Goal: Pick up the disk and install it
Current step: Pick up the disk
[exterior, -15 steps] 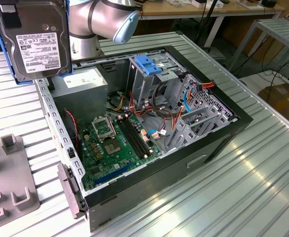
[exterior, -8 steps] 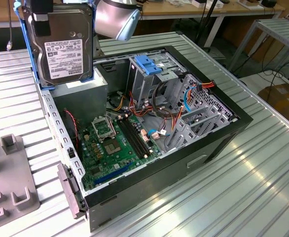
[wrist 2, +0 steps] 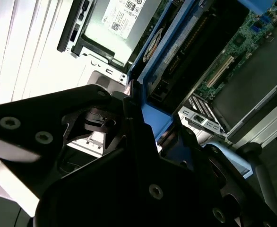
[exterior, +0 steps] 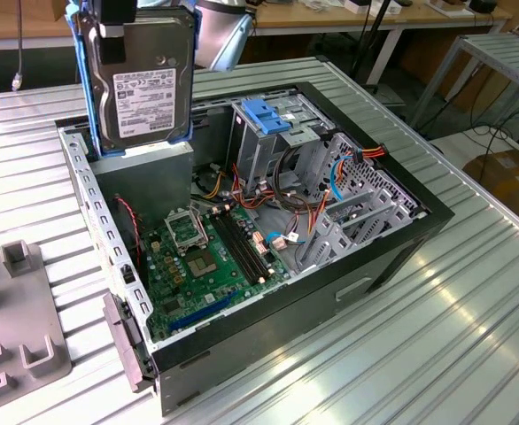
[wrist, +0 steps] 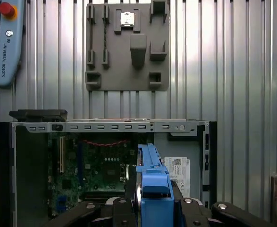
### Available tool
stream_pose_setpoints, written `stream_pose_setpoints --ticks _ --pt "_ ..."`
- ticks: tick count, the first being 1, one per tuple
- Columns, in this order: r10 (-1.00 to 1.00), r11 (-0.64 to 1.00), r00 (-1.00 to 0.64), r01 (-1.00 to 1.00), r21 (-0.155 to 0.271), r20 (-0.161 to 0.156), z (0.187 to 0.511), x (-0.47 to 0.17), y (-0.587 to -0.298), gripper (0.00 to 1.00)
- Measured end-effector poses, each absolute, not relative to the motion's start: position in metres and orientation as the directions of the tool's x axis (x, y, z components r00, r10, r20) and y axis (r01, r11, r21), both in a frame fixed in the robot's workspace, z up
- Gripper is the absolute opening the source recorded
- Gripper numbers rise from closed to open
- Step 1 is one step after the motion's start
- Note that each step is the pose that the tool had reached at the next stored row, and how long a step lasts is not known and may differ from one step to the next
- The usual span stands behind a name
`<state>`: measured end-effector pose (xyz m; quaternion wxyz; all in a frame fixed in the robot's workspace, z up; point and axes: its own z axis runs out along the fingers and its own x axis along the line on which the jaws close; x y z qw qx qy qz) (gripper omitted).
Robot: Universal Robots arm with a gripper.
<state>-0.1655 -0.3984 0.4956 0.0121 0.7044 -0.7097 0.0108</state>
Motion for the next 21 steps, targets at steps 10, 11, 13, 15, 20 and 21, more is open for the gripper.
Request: stream_pose_setpoints --ticks 10,11,13,15,20,21 --pt "-0.999 0.007 -0.007 -1.000 0.002 0.032 0.495 -0.138 -0.405 0.36" --pt "-0.999 0.007 -0.007 -1.000 0.002 0.032 0.495 -0.135 -0.405 0.36" --pt "-0.999 0.008 -0.008 -1.000 0.002 0.032 0.494 -0.130 -0.406 0.36" --pt "-0.999 0.008 -0.008 -1.000 0.002 0.032 0.494 -0.126 -0.407 0.36" --pt "-0.999 0.008 -0.008 -1.000 0.002 0.032 0.494 -0.120 -0.408 0.36" --pt "-0.999 0.008 -0.007 -1.000 0.002 0.032 0.494 -0.119 -0.408 0.36"
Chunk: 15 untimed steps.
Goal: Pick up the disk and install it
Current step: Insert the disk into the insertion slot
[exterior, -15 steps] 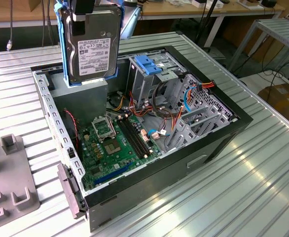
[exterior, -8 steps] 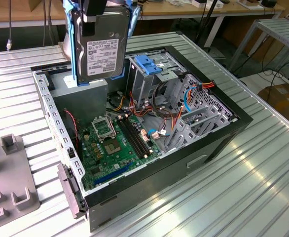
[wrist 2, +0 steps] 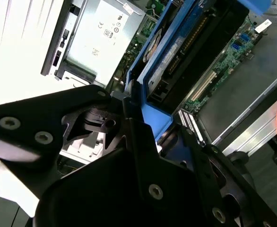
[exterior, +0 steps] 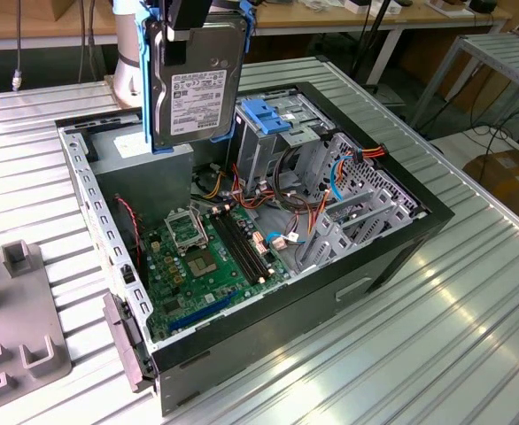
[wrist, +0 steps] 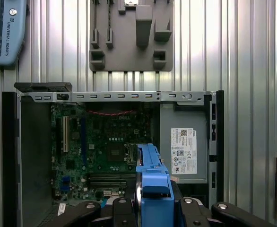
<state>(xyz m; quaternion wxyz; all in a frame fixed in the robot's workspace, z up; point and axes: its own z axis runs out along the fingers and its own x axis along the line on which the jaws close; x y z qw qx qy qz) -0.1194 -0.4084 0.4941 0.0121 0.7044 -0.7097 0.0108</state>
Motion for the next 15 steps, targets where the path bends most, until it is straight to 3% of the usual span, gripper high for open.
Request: stream_pose_setpoints --ticks 15 --pt "-0.999 0.008 -0.007 -1.000 0.002 0.032 0.4942 -0.1192 -0.4125 0.36"
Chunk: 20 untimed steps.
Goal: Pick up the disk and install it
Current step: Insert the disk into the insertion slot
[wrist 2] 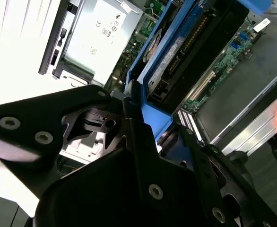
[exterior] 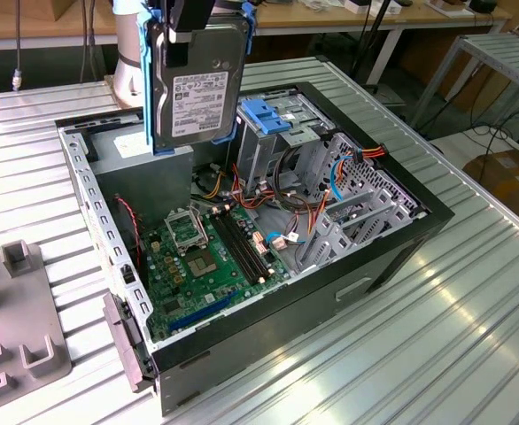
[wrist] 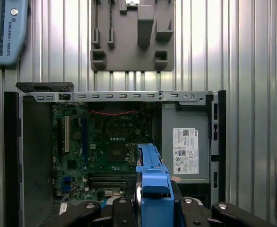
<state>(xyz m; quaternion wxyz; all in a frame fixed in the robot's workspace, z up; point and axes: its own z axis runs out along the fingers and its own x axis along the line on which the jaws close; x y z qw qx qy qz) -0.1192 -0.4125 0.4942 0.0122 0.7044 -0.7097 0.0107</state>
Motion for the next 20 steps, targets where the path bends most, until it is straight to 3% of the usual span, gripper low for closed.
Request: stream_pose_setpoints --ticks 20 --pt "-0.999 0.008 -0.007 -1.000 0.002 0.032 0.494 -0.119 -0.426 0.36"
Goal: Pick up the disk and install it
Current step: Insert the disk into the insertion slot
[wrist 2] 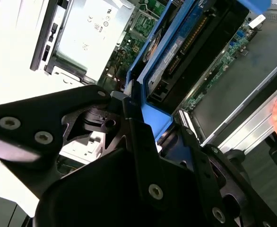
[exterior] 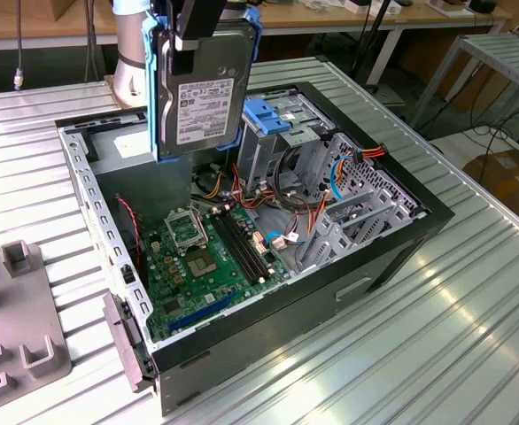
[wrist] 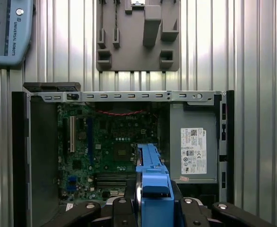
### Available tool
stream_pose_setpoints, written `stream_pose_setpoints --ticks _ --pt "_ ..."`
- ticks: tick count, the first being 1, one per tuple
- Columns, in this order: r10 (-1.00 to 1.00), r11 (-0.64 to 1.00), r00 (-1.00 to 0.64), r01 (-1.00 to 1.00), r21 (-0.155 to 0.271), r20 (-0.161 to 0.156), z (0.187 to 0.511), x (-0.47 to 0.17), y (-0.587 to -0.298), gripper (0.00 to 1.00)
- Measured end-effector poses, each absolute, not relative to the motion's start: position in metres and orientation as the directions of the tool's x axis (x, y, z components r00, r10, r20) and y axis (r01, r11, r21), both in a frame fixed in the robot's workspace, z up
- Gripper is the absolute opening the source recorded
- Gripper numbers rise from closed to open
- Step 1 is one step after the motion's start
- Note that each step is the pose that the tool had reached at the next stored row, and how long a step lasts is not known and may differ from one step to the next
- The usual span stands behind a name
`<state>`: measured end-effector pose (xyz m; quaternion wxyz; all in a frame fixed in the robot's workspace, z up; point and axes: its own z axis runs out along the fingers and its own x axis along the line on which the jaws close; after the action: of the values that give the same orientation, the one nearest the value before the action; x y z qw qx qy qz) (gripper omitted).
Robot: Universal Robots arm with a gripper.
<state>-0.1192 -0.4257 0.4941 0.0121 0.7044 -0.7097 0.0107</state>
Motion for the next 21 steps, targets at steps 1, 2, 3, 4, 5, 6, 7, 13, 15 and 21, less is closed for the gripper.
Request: stream_pose_setpoints --ticks 1,2,3,4,5,6,7,13,15,21 --pt "-0.999 0.008 -0.007 -1.000 0.002 0.032 0.494 -0.119 -0.427 0.36" --pt "-0.999 0.008 -0.007 -1.000 0.002 0.032 0.494 -0.119 -0.428 0.36" --pt "-0.999 0.008 -0.007 -1.000 0.002 0.032 0.494 -0.119 -0.429 0.36" --pt "-0.999 0.008 -0.007 -1.000 0.002 0.032 0.494 -0.119 -0.431 0.36" --pt "-0.999 0.008 -0.008 -1.000 0.002 0.032 0.494 -0.119 -0.433 0.36" --pt "-0.999 0.008 -0.008 -1.000 0.002 0.032 0.494 -0.119 -0.434 0.36" --pt "-0.999 0.008 -0.008 -1.000 0.002 0.032 0.494 -0.119 -0.436 0.36" --pt "-0.999 0.008 -0.007 -1.000 0.002 0.032 0.494 -0.119 -0.454 0.36" --pt "-0.999 0.008 -0.007 -1.000 0.002 0.032 0.494 -0.119 -0.457 0.36" --pt "-0.999 0.008 -0.007 -1.000 0.002 0.032 0.494 -0.119 -0.468 0.36"
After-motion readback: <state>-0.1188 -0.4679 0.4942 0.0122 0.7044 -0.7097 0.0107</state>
